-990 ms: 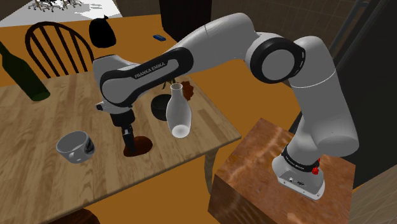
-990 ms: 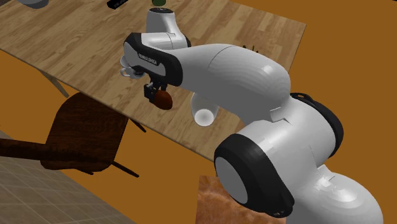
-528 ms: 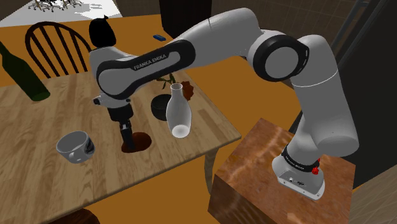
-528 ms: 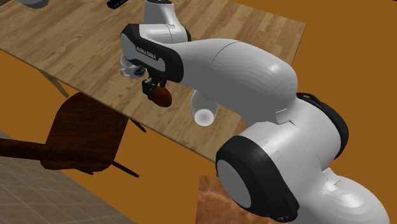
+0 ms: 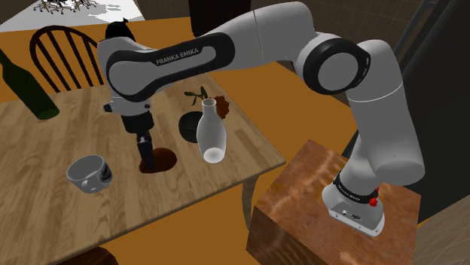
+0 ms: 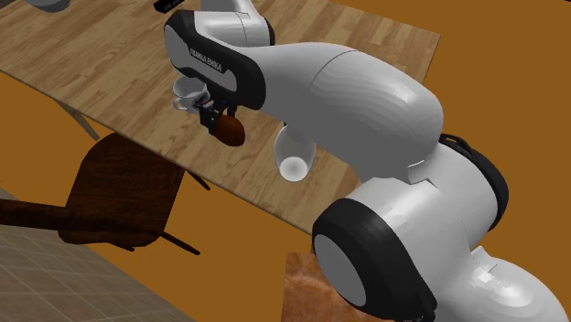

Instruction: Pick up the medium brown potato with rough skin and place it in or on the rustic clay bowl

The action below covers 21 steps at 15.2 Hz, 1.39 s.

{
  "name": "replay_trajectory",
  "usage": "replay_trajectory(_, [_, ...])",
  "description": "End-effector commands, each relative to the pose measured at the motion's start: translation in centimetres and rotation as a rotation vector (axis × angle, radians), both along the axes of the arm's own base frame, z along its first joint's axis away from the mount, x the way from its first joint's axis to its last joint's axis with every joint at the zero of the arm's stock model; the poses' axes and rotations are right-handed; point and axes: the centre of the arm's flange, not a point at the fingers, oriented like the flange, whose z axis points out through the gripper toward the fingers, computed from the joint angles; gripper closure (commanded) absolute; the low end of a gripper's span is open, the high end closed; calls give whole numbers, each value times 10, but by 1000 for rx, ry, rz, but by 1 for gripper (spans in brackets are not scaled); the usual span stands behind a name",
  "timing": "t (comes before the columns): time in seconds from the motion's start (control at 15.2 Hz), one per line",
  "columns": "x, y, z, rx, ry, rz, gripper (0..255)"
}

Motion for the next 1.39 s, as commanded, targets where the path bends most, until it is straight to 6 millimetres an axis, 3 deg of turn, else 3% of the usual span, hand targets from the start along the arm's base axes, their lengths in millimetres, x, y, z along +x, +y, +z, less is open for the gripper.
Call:
replay_trajectory(0.0, [-1, 0, 11, 0, 0, 0, 255])
replay_trajectory(1.19, [-1, 0, 104, 0, 0, 0, 255])
replay_trajectory(1.32, [8, -25, 104, 0, 0, 0, 255])
